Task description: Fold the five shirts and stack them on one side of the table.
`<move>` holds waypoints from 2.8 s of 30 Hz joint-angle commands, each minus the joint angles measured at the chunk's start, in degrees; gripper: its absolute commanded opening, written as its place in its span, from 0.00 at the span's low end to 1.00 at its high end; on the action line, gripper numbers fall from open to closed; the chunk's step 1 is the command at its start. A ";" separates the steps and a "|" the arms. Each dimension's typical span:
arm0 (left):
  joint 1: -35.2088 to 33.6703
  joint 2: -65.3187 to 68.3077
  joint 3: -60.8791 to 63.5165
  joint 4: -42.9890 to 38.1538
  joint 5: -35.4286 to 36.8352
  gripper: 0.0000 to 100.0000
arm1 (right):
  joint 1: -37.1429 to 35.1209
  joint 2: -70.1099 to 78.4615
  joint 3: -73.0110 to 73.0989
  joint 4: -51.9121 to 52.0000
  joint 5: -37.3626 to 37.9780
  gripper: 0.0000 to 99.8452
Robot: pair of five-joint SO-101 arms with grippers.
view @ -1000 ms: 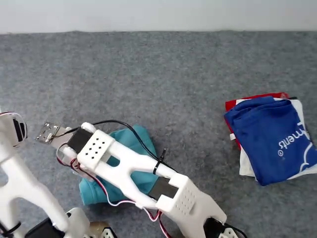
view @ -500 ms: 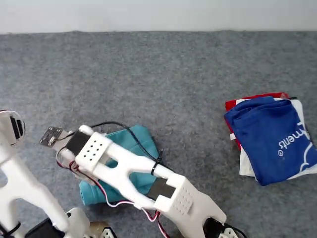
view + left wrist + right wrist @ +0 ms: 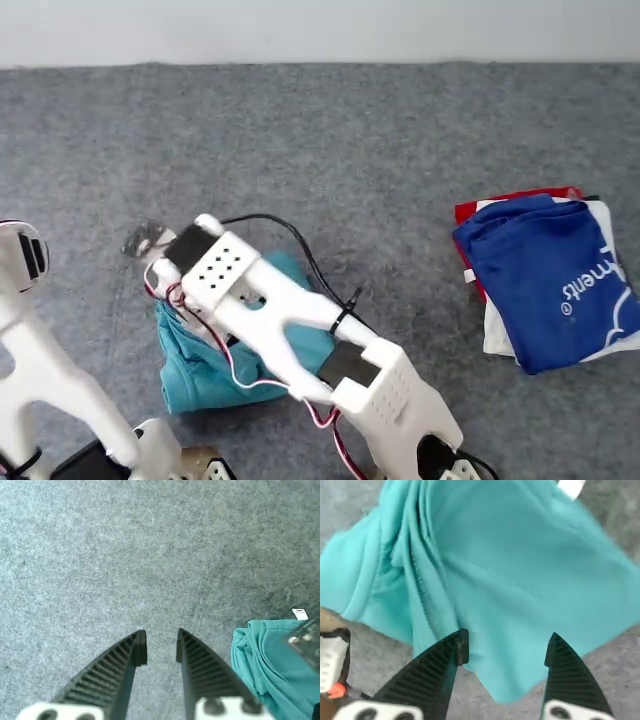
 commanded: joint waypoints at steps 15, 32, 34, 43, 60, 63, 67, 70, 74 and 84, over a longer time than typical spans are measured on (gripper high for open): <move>-0.35 -1.67 -1.89 1.05 0.53 0.11 | -4.88 -6.55 2.02 2.59 0.70 0.23; -0.18 -1.67 -1.80 1.05 0.62 0.11 | 18.07 -7.34 6.95 -5.85 1.67 0.15; -0.18 -1.67 -1.80 1.05 0.62 0.11 | 18.59 -5.05 6.95 -8.40 1.58 0.15; -0.18 -1.58 -1.71 1.05 0.62 0.11 | 18.51 5.05 6.86 -16.84 1.49 0.15; -0.18 -1.58 2.15 0.97 0.53 0.11 | 21.41 8.22 4.75 -20.79 1.85 0.01; -0.18 -1.58 2.15 0.97 0.53 0.11 | 24.66 8.57 0.53 -21.23 1.76 0.01; -0.18 -1.58 2.15 0.97 0.53 0.11 | 30.02 8.57 -2.81 -20.88 1.76 0.01; -0.18 -1.58 2.15 0.97 0.53 0.11 | 33.80 8.57 -3.43 -20.97 1.67 0.01; -0.18 -1.58 2.15 0.97 0.53 0.11 | 38.37 8.57 -3.43 -21.58 1.76 0.01; -0.18 -1.58 2.15 0.97 0.53 0.11 | 37.93 11.65 -3.43 -21.67 2.02 0.03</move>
